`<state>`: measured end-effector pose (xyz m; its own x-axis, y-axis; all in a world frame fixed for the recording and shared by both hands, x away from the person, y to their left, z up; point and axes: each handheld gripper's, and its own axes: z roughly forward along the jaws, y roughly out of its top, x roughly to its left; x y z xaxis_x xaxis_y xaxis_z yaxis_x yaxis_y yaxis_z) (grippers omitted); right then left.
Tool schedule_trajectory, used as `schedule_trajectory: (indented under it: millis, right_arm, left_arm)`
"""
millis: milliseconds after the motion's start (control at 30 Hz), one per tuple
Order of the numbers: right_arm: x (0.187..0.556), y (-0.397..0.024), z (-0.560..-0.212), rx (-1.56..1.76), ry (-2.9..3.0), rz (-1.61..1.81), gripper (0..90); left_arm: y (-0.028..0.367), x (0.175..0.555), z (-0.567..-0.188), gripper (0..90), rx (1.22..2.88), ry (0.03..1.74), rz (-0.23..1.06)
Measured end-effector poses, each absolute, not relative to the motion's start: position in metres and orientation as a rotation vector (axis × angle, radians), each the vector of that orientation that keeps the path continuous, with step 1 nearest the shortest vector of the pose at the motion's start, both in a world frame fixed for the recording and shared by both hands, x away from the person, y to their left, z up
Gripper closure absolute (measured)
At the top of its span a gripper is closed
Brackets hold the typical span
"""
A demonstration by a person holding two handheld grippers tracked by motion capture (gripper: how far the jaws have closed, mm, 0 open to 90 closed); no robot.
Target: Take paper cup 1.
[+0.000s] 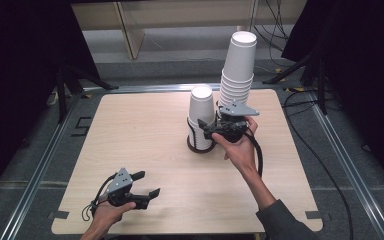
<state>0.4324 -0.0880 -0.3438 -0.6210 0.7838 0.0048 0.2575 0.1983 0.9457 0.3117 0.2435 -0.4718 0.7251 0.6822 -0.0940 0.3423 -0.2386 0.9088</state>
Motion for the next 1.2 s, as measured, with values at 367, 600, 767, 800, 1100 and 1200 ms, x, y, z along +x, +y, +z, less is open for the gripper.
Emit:
schedule_trajectory:
  millis: [367, 600, 767, 800, 1100, 1200]
  right_arm:
    - [0.450, -0.077, -0.340, 1.022, 1.949, 1.428, 17.3]
    - [0.457, -0.064, -0.338, 1.082, 1.923, 1.400, 18.3]
    - [0.460, -0.058, -0.337, 1.120, 1.912, 1.387, 17.7]
    - [0.461, -0.058, -0.337, 1.116, 1.913, 1.369, 18.0]
    - [0.470, -0.050, -0.338, 1.175, 1.875, 1.360, 18.0]
    - [0.472, -0.048, -0.339, 1.192, 1.884, 1.331, 17.6]
  left_arm:
    - [0.243, 0.311, -0.471, 14.5, 1.870, 0.805, 0.393]
    - [0.243, 0.311, -0.472, 14.5, 1.867, 0.805, 0.389]
    - [0.243, 0.310, -0.471, 14.5, 1.879, 0.801, 0.390]
    - [0.243, 0.311, -0.472, 14.5, 1.877, 0.795, 0.390]
    - [0.242, 0.311, -0.472, 14.5, 1.872, 0.791, 0.387]
    - [0.242, 0.311, -0.472, 14.5, 1.871, 0.791, 0.385]
